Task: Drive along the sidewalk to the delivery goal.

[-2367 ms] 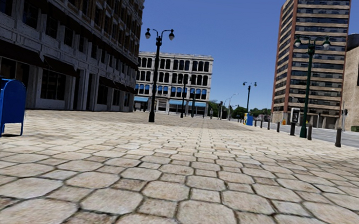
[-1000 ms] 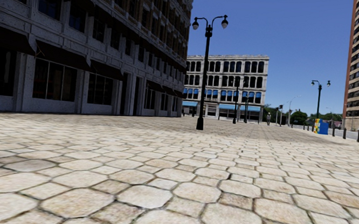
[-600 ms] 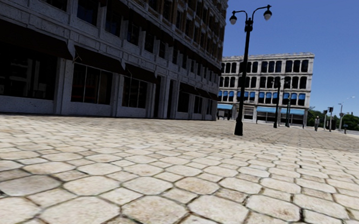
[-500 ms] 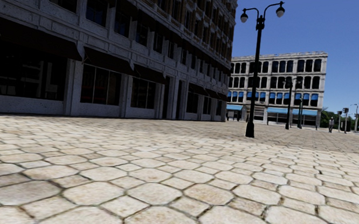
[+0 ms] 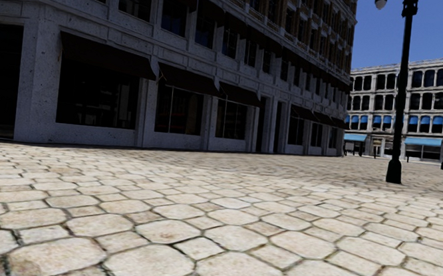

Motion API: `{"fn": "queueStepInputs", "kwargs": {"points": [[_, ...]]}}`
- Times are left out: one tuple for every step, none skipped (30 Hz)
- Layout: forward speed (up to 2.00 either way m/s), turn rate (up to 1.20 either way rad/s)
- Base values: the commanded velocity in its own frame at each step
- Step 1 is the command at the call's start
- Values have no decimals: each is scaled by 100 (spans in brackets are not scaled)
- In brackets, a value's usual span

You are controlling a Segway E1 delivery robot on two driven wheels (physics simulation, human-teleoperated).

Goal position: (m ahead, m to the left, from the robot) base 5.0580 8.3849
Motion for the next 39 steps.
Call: {"fn": "queueStepInputs", "kwargs": {"points": [[200,59],[200,59],[200,59],[200,59],[200,59],[200,59],[200,59],[200,59],[200,59],[200,59],[200,59],[200,59],[200,59],[200,59],[200,59],[200,59],[200,59],[200,59],[200,59],[200,59],[200,59],[200,59],[200,59],[200,59],[200,59],[200,59],[200,59],[200,59],[200,59],[200,59],[200,59],[200,59],[200,59],[200,59],[200,59],[200,59],[200,59],[200,59],[200,59]]}}
